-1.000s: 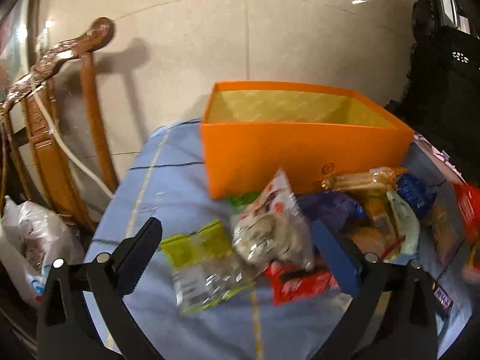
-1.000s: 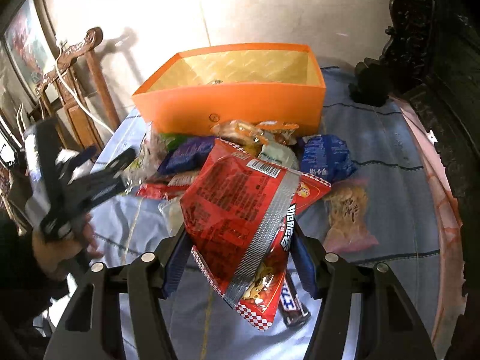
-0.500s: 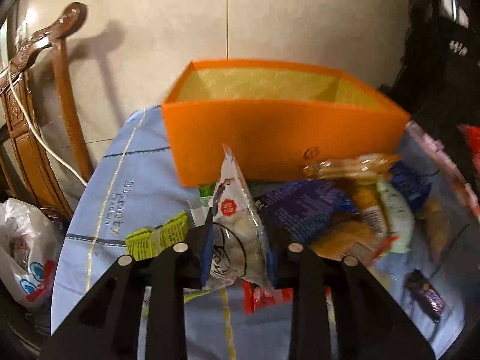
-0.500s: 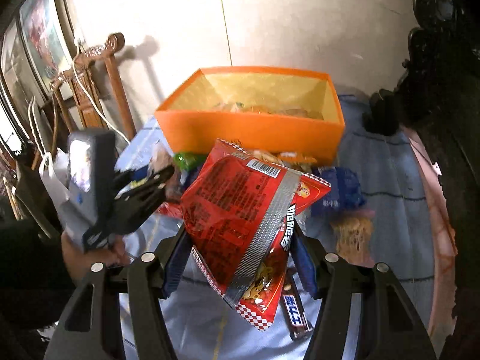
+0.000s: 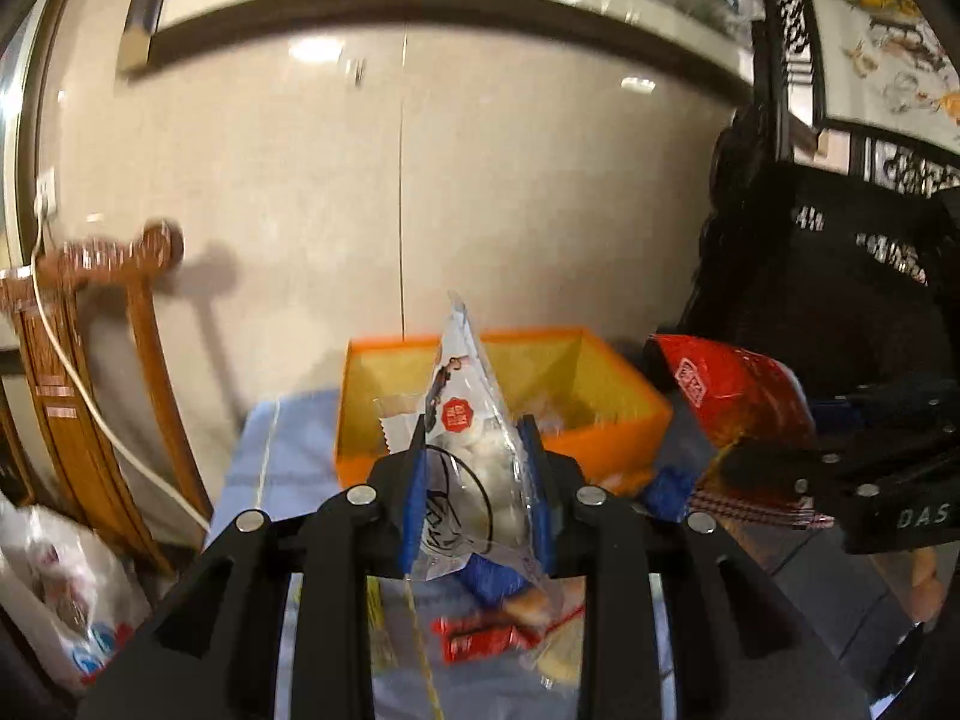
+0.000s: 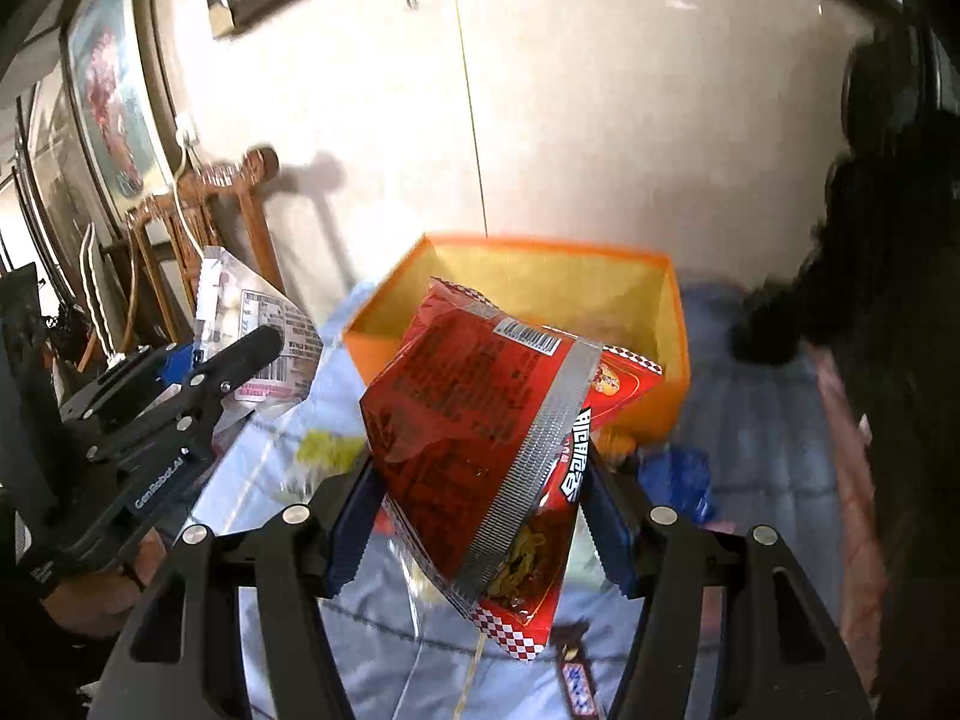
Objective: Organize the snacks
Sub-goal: 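Lift both held bags over the orange box and release them inside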
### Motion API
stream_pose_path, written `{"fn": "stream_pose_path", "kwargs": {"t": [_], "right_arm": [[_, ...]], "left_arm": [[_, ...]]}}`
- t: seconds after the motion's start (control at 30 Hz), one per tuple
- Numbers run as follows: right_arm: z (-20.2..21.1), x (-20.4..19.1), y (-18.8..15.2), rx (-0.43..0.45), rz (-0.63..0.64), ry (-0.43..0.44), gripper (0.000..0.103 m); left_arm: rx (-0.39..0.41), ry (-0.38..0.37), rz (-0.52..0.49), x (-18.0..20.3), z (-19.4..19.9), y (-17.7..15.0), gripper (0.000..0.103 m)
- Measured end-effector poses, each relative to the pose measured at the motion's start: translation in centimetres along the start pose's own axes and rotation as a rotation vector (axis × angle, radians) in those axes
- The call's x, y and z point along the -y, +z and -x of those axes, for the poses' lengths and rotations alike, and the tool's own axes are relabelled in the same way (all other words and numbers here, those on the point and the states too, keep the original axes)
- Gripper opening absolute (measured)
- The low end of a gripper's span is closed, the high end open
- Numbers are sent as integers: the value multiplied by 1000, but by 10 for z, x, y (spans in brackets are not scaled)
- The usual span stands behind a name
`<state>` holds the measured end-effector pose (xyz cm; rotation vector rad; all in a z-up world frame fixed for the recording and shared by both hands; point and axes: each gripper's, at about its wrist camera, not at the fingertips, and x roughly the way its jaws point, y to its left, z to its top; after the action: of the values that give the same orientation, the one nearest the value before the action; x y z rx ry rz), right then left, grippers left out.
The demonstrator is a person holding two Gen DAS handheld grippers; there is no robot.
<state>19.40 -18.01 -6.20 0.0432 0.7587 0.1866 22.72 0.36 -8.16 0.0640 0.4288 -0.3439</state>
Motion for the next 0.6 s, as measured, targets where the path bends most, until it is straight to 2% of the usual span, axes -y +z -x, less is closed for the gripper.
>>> {"fn": "stream_pose_path", "kwargs": {"t": [0.17, 0.3, 0.6], "right_arm": [[22, 7, 49, 79, 32, -22, 62], [30, 16, 89, 120, 43, -37, 62], [10, 38, 152, 146, 40, -61, 62]], "left_arm": [[57, 13, -11, 1, 2, 44, 27], [71, 19, -4, -1, -13, 83, 27], [94, 34, -17, 7, -60, 147, 27]]}}
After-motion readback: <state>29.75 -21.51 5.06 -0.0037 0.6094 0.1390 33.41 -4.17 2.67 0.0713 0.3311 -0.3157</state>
